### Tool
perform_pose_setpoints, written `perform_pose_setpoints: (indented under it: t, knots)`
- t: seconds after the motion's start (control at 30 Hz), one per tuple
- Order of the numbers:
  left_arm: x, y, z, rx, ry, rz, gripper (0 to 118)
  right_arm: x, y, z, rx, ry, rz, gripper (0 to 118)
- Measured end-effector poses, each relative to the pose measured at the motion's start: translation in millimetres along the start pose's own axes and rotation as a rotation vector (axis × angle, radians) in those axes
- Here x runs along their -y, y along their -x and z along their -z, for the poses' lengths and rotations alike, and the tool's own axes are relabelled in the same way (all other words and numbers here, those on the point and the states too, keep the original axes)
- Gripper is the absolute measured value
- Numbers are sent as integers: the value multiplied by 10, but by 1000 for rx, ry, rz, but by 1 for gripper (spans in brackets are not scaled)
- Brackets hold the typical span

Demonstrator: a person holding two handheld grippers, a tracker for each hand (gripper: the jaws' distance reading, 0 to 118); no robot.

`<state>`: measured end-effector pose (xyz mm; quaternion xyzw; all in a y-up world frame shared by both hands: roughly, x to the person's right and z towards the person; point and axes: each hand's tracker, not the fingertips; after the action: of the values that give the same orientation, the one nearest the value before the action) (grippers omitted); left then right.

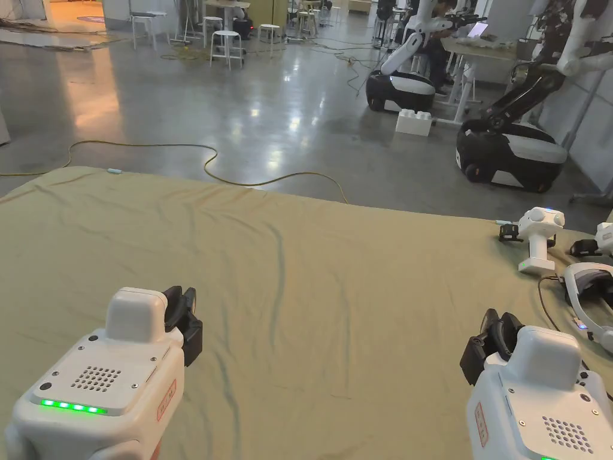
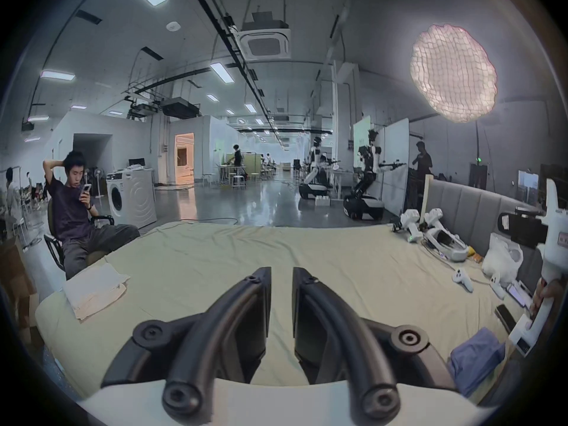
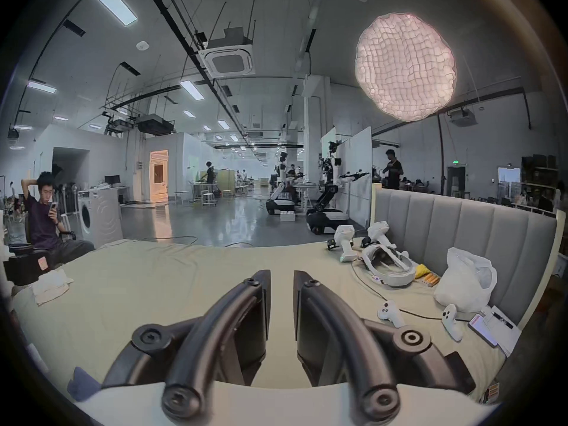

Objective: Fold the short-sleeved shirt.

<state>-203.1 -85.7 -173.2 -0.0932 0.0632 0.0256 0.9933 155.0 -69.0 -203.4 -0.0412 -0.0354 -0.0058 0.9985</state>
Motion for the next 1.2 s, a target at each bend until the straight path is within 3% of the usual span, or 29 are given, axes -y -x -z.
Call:
perform_pose_setpoints:
  t: [0.03, 0.1, 0.17, 0.43, 0.6, 0.87, 0.9, 0.93, 1.03, 1.2]
  knots:
    - [-17, 5, 10, 3, -5, -12, 4, 5, 5, 7, 0, -6, 4, 7]
    - [-29, 15, -38, -15, -52, -19, 1, 28, 31, 16, -2, -30, -16, 3]
    - [-46, 21, -55, -19, -70, -6, 1, 47, 76, 23, 22, -45, -66, 1]
    - [12, 409, -62, -67, 33, -36, 1, 51, 109, -15, -42, -76, -114, 1]
    - [303, 924, -141, -46, 296, -64, 1, 60, 136, -27, -82, -78, -145, 1]
    - [1195, 1722, -59, 138, 784, -359, 1, 185, 200, 8, -135, -12, -183, 1]
    - [1294, 1767, -35, 148, 829, -381, 3, 207, 205, 12, -138, -3, -190, 1]
    - [1377, 1810, -12, 167, 863, -401, 13, 225, 211, 14, -139, 5, -197, 1]
    - [1558, 1898, 29, 254, 897, -534, 63, 269, 211, 23, -144, 36, -206, 1]
    - [1773, 2087, 126, 359, 928, -672, 64, 320, 204, 15, -148, 73, -229, 1]
